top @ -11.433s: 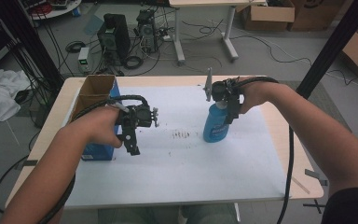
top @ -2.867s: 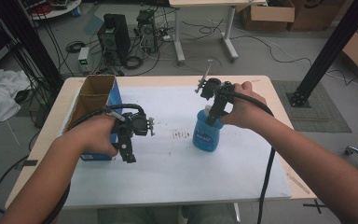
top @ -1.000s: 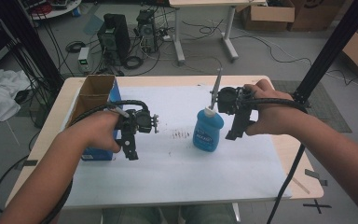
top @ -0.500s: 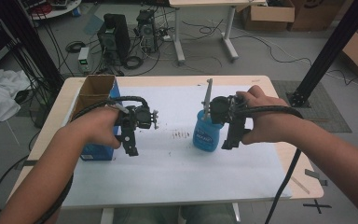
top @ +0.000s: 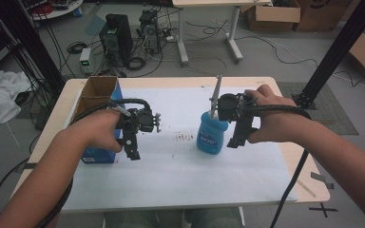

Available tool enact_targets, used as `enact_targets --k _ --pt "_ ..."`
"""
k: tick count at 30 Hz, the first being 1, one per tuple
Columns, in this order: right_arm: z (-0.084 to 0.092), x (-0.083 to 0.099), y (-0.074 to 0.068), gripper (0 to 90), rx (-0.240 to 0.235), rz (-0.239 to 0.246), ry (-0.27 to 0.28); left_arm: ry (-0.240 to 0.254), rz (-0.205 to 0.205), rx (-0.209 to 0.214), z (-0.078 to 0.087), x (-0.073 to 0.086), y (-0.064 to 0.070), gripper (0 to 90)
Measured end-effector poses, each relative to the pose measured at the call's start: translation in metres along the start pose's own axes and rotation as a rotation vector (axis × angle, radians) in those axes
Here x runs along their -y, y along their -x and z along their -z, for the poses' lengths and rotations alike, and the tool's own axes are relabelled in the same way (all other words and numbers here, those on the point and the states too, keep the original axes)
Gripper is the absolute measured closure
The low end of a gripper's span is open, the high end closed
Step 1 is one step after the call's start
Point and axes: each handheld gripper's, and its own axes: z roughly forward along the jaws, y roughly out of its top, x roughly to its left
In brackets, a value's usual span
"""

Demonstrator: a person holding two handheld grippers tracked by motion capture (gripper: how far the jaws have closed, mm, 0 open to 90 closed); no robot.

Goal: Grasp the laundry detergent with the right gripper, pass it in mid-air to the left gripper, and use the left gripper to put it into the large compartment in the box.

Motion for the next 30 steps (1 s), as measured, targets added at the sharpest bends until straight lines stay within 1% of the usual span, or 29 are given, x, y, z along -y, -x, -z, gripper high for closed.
enact_targets --k 1,5,6,7,8,9,10,11,12,14,17,18,20,21,22,24,25,26,27,28,29,30 --pt "0.001 0.003 0.002 14.8 0.004 -0.016 0.013 -0.004 -0.003 -0.002 0.001 0.000 0.000 0.1" --pt "0.007 0.016 0.010 14.6 0.019 -0.082 0.070 0.007 -0.004 -0.003 0.003 -0.001 -0.001 0.1" --pt "0.009 0.023 0.014 14.6 0.023 -0.107 0.104 0.009 -0.006 -0.005 0.002 -0.002 -0.001 0.0" --pt "0.009 0.027 0.016 14.6 0.024 -0.120 0.119 0.007 -0.009 -0.004 0.003 -0.002 -0.001 0.1" --pt "0.010 0.034 0.019 14.5 0.032 -0.139 0.142 0.008 -0.007 -0.003 0.002 -0.003 -0.002 0.1" --pt "0.010 0.040 0.022 14.9 0.032 -0.158 0.168 0.005 -0.015 -0.005 0.002 -0.004 -0.002 0.0" --pt "0.009 0.047 0.026 14.5 0.029 -0.179 0.193 0.007 -0.016 -0.005 0.001 -0.004 -0.002 0.0" --pt "0.008 0.053 0.029 14.4 0.042 -0.193 0.223 0.010 -0.017 -0.004 0.000 -0.005 -0.002 0.1" --pt "0.007 0.061 0.032 14.7 0.044 -0.219 0.262 0.013 -0.018 -0.002 0.000 -0.006 -0.002 0.1" --pt "0.003 0.072 0.035 14.4 0.056 -0.262 0.305 0.012 -0.027 0.001 -0.001 -0.007 -0.002 0.0" --pt "-0.008 0.090 0.039 14.9 0.062 -0.324 0.389 0.015 -0.027 0.002 -0.003 -0.008 -0.003 0.1" --pt "-0.013 0.094 0.039 14.7 0.062 -0.342 0.408 0.015 -0.027 0.002 -0.003 -0.008 -0.003 0.0" --pt "-0.023 0.101 0.039 14.5 0.082 -0.369 0.435 0.015 -0.030 0.003 -0.003 -0.008 -0.003 0.1" --pt "-0.023 0.101 0.039 14.5 0.082 -0.369 0.435 0.018 -0.031 0.003 -0.004 -0.008 -0.003 0.1" --pt "-0.035 0.106 0.038 14.7 0.072 -0.391 0.476 0.020 -0.030 0.003 -0.005 -0.008 -0.003 0.1" --pt "-0.046 0.109 0.037 14.5 0.068 -0.405 0.506 0.018 -0.031 0.000 -0.005 -0.007 -0.003 0.1" --pt "-0.046 0.109 0.037 14.5 0.068 -0.405 0.506 0.018 -0.031 0.000 -0.005 -0.007 -0.003 0.1" --pt "-0.051 0.111 0.036 14.3 0.064 -0.412 0.524 0.020 -0.028 0.003 -0.005 -0.007 -0.003 0.1" --pt "-0.063 0.113 0.034 14.3 0.050 -0.419 0.567 0.022 -0.031 0.001 -0.005 -0.006 -0.002 0.1" --pt "-0.067 0.114 0.033 14.3 0.049 -0.424 0.580 0.023 -0.032 0.001 -0.004 -0.006 -0.002 0.1" --pt "-0.067 0.114 0.033 14.3 0.049 -0.424 0.580 0.023 -0.032 0.001 -0.004 -0.006 -0.002 0.0" --pt "-0.077 0.114 0.031 14.1 0.040 -0.431 0.602 0.027 -0.032 -0.002 -0.004 -0.005 -0.002 0.1"
